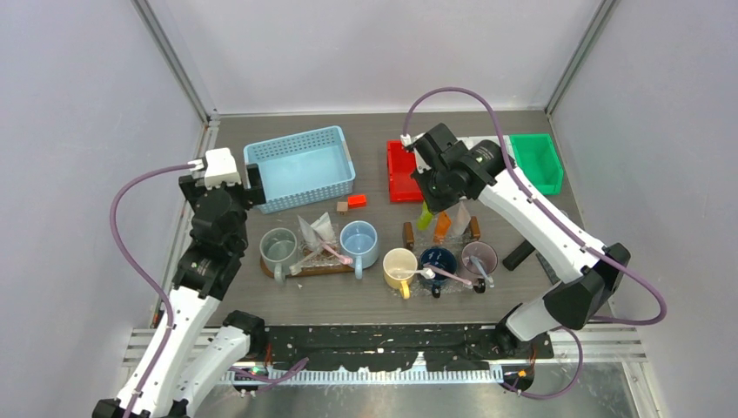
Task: Prepare toiletry sets of a toothbrush and toothpaste on the tray
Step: Place the toothpaste in the toothpaste holder.
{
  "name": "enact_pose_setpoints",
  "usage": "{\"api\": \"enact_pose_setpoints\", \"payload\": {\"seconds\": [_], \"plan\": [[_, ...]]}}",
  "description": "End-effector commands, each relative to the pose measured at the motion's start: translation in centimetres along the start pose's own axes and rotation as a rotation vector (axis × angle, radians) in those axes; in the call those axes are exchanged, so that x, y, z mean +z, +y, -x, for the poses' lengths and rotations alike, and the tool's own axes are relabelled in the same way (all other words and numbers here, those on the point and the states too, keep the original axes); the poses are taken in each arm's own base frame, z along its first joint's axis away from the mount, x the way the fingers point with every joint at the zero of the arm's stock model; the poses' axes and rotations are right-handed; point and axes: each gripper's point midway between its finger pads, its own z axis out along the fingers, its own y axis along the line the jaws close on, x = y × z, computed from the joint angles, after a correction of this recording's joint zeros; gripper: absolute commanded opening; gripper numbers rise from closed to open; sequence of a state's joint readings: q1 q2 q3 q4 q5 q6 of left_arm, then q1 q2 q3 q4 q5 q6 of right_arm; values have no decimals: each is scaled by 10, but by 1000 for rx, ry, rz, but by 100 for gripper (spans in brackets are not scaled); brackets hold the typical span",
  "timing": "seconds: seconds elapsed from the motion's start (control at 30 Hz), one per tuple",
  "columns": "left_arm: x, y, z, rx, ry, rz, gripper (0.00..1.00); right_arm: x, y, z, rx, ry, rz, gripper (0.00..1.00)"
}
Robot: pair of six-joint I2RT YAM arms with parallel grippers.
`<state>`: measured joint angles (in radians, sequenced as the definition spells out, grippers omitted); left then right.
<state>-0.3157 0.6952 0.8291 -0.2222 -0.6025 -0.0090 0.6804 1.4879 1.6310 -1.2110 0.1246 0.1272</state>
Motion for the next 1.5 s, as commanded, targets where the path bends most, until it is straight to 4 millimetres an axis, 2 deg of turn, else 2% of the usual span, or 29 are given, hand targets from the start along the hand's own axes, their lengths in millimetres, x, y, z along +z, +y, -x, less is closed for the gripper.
{"api": "enact_pose_setpoints", "payload": {"seconds": [0.0, 0.57, 1.03, 1.17, 1.47], "plan": [[-4, 23, 23, -24, -102, 104, 100, 9, -2, 4, 18, -10, -21, 0], [-8, 27, 24, -34, -124, 112, 100, 43, 1, -8, 6, 81, -31, 1], [-11, 29, 28, -40, -133, 113, 100, 68, 0, -17, 11, 107, -53, 10], [-12, 29, 29, -43, -135, 111, 100, 72, 1, -18, 14, 105, -52, 17], [-17, 31, 35, -58, -146, 100, 100, 61, -2, -11, 31, 58, -64, 45]]}}
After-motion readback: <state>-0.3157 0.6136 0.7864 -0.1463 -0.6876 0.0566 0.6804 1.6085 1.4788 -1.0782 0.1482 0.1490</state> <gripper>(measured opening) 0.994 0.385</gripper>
